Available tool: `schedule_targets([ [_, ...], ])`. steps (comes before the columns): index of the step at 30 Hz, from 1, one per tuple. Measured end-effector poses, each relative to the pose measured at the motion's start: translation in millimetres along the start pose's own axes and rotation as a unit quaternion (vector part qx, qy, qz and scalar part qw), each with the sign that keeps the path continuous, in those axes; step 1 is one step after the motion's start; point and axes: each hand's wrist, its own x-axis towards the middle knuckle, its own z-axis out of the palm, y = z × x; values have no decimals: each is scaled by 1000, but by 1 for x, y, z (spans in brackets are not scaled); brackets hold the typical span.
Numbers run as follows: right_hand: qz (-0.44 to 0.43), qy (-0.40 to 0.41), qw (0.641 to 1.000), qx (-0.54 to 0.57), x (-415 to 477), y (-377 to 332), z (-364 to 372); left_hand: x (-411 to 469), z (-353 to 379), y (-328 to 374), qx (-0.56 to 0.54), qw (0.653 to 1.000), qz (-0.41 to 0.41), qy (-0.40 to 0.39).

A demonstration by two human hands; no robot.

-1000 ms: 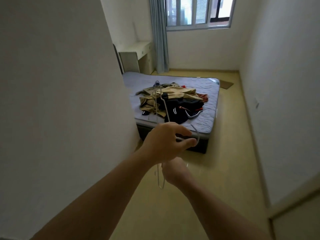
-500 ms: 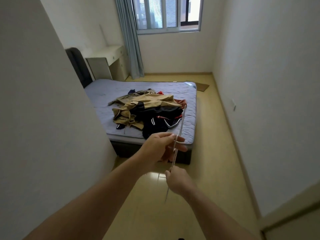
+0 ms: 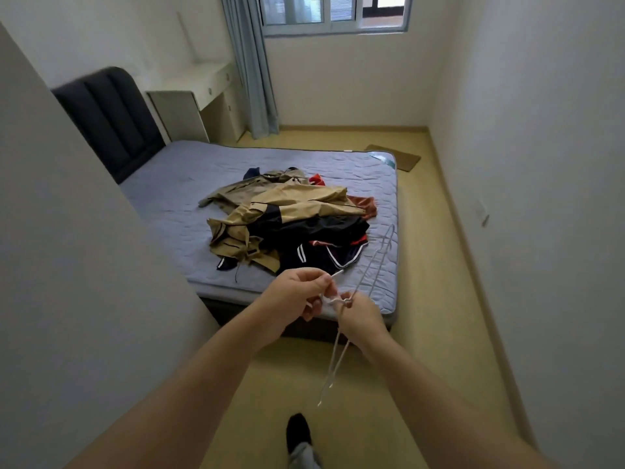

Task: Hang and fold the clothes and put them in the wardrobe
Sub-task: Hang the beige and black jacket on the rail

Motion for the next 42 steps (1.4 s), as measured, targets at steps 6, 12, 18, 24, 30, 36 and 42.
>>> schedule_targets([
  [6, 41, 43, 996, 67, 119, -50, 26, 117, -109, -7, -13, 1000, -1, 28],
  [12, 102, 5, 990, 99, 236, -84, 42, 231, -180, -12, 12, 999, -23, 44],
  [18, 141, -33, 980, 139, 355, -93, 57, 336, -233, -26, 23, 995, -71, 72],
  [24, 188, -59, 974, 110, 454, -112, 75, 421, -297, -38, 13, 983, -139, 116],
  [30, 230, -99, 963, 101, 525, -144, 125, 495, -393, -100, 37, 958, -224, 176],
  [36, 270, -55, 955, 107, 595, -154, 198, 581, -497, -206, 138, 929, -294, 176],
  [42, 299, -60, 947, 103, 663, -161, 279, 663, -572, -289, 362, 886, -278, 84],
])
